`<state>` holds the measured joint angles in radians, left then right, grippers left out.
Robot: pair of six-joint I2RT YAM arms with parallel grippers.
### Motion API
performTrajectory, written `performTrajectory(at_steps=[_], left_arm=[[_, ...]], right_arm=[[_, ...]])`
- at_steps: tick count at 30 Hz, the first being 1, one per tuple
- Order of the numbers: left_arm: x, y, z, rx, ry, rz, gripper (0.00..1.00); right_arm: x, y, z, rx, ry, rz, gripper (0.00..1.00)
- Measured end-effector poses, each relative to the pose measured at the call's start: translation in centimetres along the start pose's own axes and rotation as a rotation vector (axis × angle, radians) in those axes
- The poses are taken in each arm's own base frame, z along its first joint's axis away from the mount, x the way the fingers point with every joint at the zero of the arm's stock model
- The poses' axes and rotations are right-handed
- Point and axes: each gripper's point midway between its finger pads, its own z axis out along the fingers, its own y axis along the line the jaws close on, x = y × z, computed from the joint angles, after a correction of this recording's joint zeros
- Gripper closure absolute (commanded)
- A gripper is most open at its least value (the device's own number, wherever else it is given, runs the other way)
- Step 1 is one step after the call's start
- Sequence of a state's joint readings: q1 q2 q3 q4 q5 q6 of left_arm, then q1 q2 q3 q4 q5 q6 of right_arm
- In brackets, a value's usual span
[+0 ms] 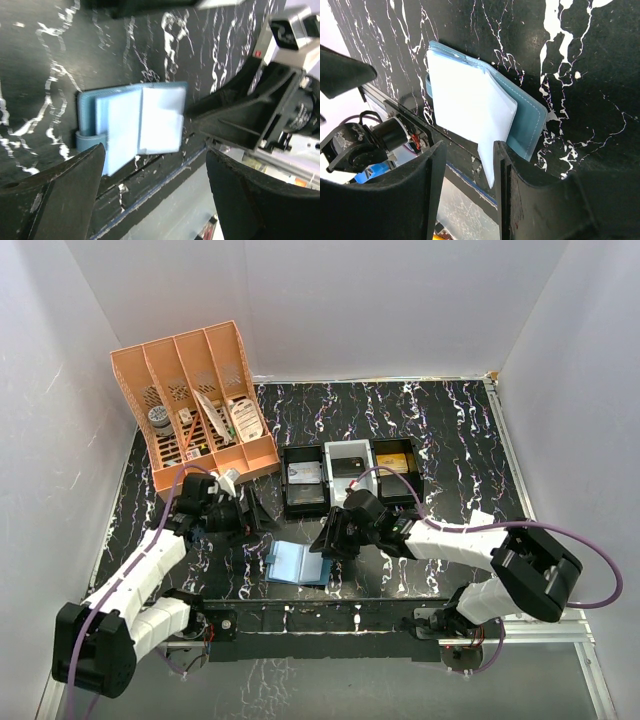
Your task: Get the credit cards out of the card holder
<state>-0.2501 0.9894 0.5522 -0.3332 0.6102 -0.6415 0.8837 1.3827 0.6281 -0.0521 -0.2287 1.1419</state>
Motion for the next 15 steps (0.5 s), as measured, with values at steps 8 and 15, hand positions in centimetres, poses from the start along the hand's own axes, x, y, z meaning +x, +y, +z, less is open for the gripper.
performTrajectory(at_steps=[8, 15], left_arm=[[3.0, -1.2, 0.8, -0.064, 0.111, 0.066, 0.18], [3.6, 0.7, 1.2, -0.198, 0.131, 0.06, 0.24]], right_arm=[[0.0, -0.1, 0.0, 0.005, -0.001, 0.01, 0.57], [-0.4, 0.5, -1.6, -0.005, -0.039, -0.01, 0.57]])
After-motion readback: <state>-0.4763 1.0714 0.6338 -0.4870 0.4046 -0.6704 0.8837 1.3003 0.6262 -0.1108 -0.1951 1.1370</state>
